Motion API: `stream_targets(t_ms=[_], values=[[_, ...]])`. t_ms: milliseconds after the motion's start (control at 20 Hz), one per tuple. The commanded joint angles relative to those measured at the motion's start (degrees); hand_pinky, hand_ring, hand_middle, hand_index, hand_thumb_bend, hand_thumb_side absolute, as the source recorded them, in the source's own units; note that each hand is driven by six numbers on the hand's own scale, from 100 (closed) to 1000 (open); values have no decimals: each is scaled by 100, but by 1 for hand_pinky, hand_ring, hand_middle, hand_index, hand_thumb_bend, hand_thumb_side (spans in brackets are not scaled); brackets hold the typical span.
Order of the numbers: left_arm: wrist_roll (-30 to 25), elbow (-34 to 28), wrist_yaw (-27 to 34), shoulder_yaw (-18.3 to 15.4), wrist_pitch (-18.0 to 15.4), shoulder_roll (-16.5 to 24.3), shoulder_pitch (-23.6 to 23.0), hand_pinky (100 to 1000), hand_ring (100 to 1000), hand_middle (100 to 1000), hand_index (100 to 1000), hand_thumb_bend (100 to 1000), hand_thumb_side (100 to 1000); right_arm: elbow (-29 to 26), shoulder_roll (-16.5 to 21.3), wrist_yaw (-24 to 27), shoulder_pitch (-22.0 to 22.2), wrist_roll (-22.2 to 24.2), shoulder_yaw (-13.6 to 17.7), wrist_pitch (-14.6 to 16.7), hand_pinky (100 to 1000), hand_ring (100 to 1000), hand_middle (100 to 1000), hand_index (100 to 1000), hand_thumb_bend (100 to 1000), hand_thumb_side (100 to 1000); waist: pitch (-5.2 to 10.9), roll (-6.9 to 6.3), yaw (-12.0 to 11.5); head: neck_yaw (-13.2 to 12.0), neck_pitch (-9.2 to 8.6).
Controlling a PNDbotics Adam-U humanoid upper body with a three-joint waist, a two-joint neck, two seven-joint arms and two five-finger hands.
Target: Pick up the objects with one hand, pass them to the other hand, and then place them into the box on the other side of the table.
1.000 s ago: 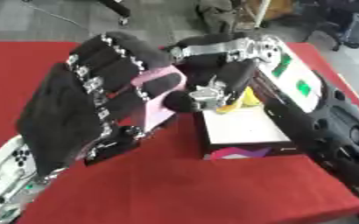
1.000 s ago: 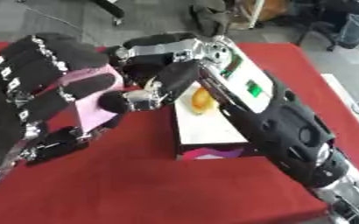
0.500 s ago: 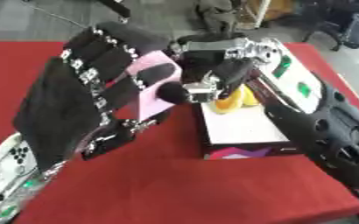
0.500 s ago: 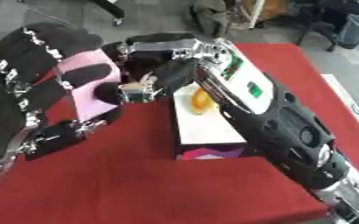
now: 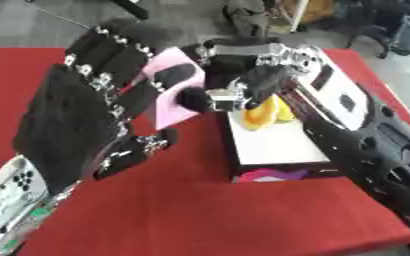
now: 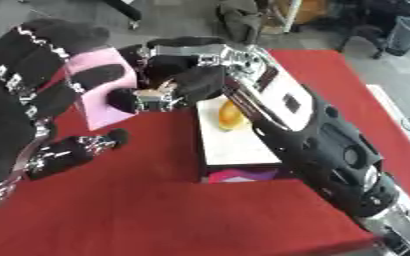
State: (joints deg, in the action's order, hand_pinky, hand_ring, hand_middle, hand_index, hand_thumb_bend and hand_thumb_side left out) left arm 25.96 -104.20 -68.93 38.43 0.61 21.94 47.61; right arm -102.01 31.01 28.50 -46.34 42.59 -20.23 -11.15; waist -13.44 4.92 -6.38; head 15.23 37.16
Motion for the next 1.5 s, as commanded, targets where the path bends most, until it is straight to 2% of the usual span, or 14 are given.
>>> stream_targets(t_ms=[50,300,700,900,1100,1250,1500], values=[[23,59,-57,-239,236,220,-82,763,790,777,906,1000,100,-135,161,151,-101,-48,203,36,996,950,187,588,100,414,134,-33,6,24,-49],[301,-84,75,-448,506,394,-214,763,791,780,920,1000,126,-96,196,145,-72,-164,257,10,997,951,186,588,100,414,139,-44,-1,70,-37],[551,-151,311,-602,693,622,-385,759,787,780,921,1000,158,-51,225,152,-20,-283,322,-52,999,954,183,587,100,416,135,-57,0,116,-27],[633,-123,448,-710,843,792,-560,749,775,778,912,1000,133,-17,295,181,48,-411,424,-85,1000,955,182,588,100,417,125,-60,8,132,-35],[832,-57,804,-887,1148,1040,-831,740,762,778,884,881,109,59,519,206,218,-677,667,-44,1000,957,189,597,100,415,119,-59,25,143,-32],[1020,-44,1023,-1077,1376,1208,-1090,729,745,768,843,781,151,168,732,226,426,-904,927,-8,1000,970,211,622,100,415,109,-58,33,150,-48],[1402,-122,1304,-1362,1686,1369,-1522,713,732,759,830,741,171,422,1065,159,781,-1039,1347,117,1000,980,227,641,100,395,96,-57,34,150,-63]])
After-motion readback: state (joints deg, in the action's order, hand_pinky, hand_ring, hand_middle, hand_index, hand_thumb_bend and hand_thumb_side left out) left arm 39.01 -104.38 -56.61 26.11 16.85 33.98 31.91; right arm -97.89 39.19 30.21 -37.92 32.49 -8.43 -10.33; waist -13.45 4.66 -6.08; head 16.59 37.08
